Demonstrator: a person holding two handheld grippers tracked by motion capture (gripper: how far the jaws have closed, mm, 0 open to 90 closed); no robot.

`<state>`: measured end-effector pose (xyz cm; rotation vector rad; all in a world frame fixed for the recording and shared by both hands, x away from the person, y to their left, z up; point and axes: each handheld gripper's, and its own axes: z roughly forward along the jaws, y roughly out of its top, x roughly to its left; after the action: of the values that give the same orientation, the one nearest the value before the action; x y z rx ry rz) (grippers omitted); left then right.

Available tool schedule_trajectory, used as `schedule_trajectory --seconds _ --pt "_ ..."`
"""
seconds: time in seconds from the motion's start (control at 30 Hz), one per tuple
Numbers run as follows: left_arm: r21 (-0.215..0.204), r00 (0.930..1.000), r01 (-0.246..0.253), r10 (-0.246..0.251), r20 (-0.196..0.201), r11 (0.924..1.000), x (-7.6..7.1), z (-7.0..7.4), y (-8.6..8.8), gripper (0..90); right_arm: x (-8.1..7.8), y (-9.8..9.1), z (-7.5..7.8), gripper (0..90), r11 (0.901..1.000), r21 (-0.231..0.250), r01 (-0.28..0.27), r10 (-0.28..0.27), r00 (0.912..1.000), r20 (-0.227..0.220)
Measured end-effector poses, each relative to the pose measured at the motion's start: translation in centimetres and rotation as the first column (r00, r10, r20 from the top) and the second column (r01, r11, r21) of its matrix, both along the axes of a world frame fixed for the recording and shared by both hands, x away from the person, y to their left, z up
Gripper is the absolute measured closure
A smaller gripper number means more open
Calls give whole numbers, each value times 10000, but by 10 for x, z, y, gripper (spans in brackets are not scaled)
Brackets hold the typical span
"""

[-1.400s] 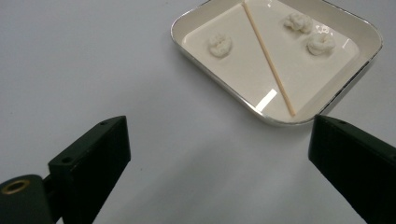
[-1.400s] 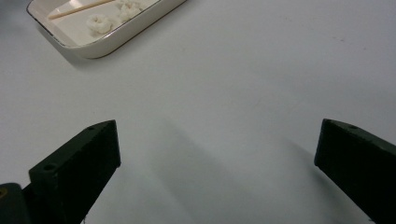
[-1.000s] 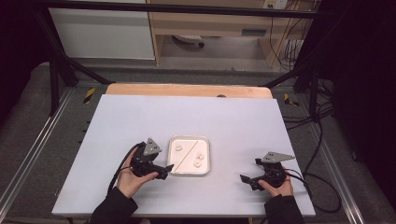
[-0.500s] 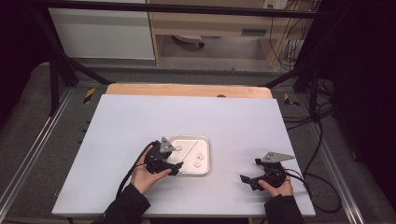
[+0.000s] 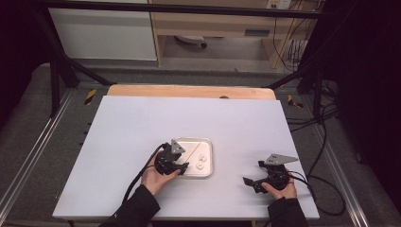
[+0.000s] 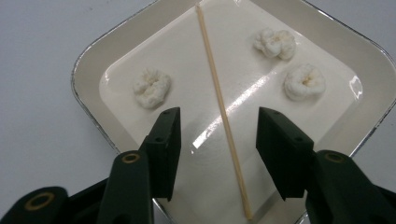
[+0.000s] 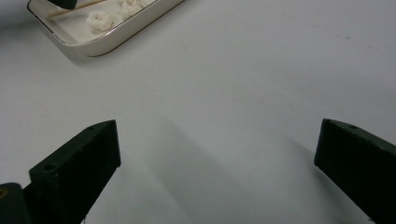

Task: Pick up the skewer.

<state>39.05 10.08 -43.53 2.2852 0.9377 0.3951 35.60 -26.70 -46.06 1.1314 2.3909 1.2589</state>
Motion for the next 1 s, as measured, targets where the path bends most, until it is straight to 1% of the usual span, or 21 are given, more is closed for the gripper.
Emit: schedule_trajectory --seconds 0.1,0.23,0.43,0.53,0.63,0.87,1.0 --pt "25 10000 -52 52 0 10000 0 -1 -1 593 0 0 0 10 10000 -6 -9 9 10000 9" --pt "40 10000 -29 29 -22 10000 -1 -4 -3 638 0 0 0 10 10000 -4 -8 8 10000 -4" --pt "-107 10000 -67 67 -1 9999 -3 -5 -5 722 0 0 0 10 10000 -6 -10 10 10000 11" --pt "-159 9999 -146 147 55 9998 -4 -6 -6 768 0 0 0 10 10000 -10 -20 20 10000 9" --pt "-201 9993 -339 342 173 9992 -6 -7 -7 810 0 0 0 10 10000 -8 -13 13 10000 13" --pt "-250 9980 -580 586 229 9980 -6 -8 -6 867 0 0 0 10 10000 -12 -14 14 10000 8" --pt "-362 9973 -698 705 183 9969 -7 -8 -5 875 0 0 0 10 10000 -16 -19 19 10000 6"
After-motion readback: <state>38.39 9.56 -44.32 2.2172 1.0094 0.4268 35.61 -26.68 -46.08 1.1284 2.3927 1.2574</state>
